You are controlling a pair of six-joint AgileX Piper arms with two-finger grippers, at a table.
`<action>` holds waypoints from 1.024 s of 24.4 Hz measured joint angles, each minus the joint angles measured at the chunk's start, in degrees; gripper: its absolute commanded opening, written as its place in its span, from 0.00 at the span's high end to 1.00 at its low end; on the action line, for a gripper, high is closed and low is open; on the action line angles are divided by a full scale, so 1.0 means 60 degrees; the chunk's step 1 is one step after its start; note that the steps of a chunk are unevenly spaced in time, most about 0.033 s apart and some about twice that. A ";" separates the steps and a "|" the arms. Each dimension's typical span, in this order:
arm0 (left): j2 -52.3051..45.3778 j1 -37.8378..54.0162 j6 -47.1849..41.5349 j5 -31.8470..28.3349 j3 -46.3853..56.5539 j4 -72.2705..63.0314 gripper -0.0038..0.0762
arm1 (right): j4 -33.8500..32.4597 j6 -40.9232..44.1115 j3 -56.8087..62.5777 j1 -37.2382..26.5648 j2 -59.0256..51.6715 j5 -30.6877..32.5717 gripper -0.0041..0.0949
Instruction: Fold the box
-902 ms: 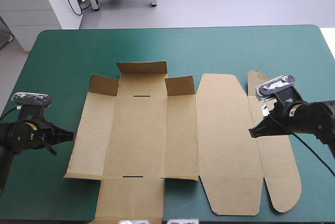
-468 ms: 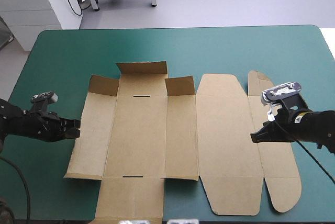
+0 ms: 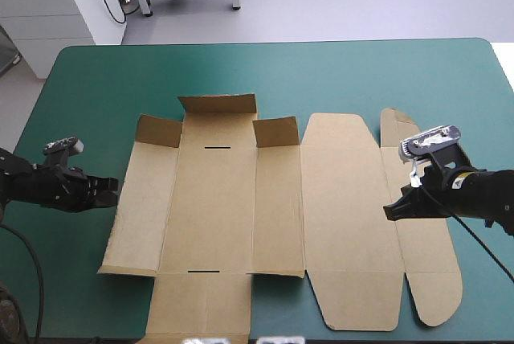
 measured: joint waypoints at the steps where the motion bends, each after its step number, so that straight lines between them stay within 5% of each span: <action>1: 0.0000 0.0000 0.0000 -0.0127 0.0000 -0.0029 0.73 | -0.0010 -0.0008 0.0000 0.0000 0.0000 0.0000 0.98; 7: 0.0012 0.0000 -0.0119 -0.0618 0.0000 0.0209 0.35 | -0.0021 -0.0050 0.0000 0.0000 0.0000 0.0018 0.98; 10: 0.0034 0.0000 -0.0307 -0.0597 0.0000 0.0234 0.24 | -0.0042 -0.0050 0.0000 0.0000 0.0000 0.0037 0.98; 25: 0.2104 -0.0588 -0.0473 0.0312 0.0280 -0.1757 0.25 | -0.0125 -0.0078 0.0000 0.0000 0.0000 0.0056 0.98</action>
